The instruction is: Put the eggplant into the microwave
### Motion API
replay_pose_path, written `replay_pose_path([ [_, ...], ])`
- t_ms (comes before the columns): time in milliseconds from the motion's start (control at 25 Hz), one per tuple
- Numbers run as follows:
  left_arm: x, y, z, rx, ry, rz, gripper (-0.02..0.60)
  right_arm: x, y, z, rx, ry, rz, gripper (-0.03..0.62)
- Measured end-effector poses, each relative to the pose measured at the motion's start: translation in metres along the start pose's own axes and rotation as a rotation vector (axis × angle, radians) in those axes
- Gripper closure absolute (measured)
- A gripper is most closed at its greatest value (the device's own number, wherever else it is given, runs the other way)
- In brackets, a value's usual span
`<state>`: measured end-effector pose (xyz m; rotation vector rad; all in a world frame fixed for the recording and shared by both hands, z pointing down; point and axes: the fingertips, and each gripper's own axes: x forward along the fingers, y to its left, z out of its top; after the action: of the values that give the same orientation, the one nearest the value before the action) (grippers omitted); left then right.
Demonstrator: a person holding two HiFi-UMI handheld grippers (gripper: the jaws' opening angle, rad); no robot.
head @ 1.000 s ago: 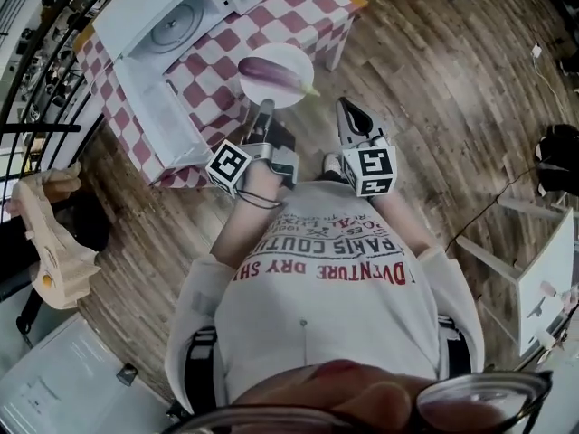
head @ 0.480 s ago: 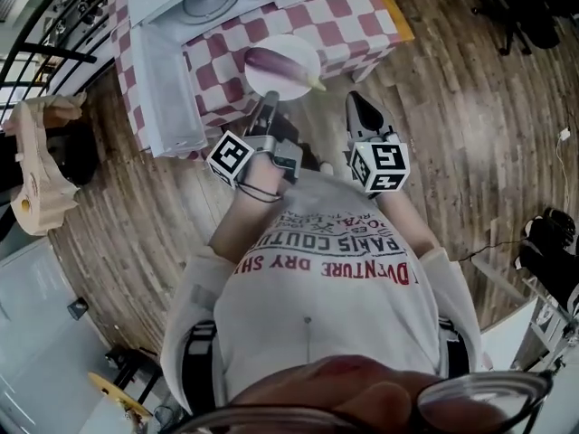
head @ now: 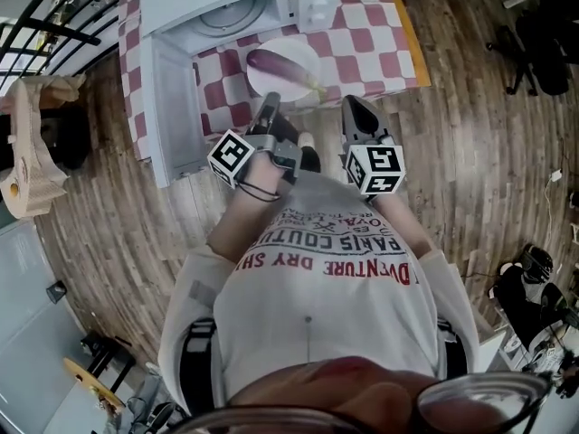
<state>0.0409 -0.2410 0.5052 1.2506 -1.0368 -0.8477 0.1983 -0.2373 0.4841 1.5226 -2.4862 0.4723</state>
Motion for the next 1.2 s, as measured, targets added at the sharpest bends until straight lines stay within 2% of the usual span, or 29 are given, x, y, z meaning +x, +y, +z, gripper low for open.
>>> replay_pose_path([
  [280, 0.059, -0.001, 0.048, -0.036, -0.035, -0.002, 0.548, 0.083, -0.004, 0.038, -0.059, -0.001, 0.052, 0.568],
  [400, 0.074, -0.002, 0.066, -0.045, -0.044, -0.009, 0.548, 0.114, -0.007, 0.043, -0.041, 0.011, 0.06, 0.568],
  [680, 0.081, 0.013, 0.111, -0.087, -0.13, 0.001, 0.548, 0.164, 0.014, 0.043, -0.066, 0.044, 0.136, 0.568],
  [840, 0.075, 0.023, 0.126, -0.099, -0.185, 0.021, 0.548, 0.186, 0.032, 0.038, -0.082, 0.073, 0.202, 0.568],
  [1200, 0.087, 0.04, 0.153, -0.141, -0.283, 0.036, 0.548, 0.226, 0.048, 0.033, -0.131, 0.105, 0.285, 0.568],
])
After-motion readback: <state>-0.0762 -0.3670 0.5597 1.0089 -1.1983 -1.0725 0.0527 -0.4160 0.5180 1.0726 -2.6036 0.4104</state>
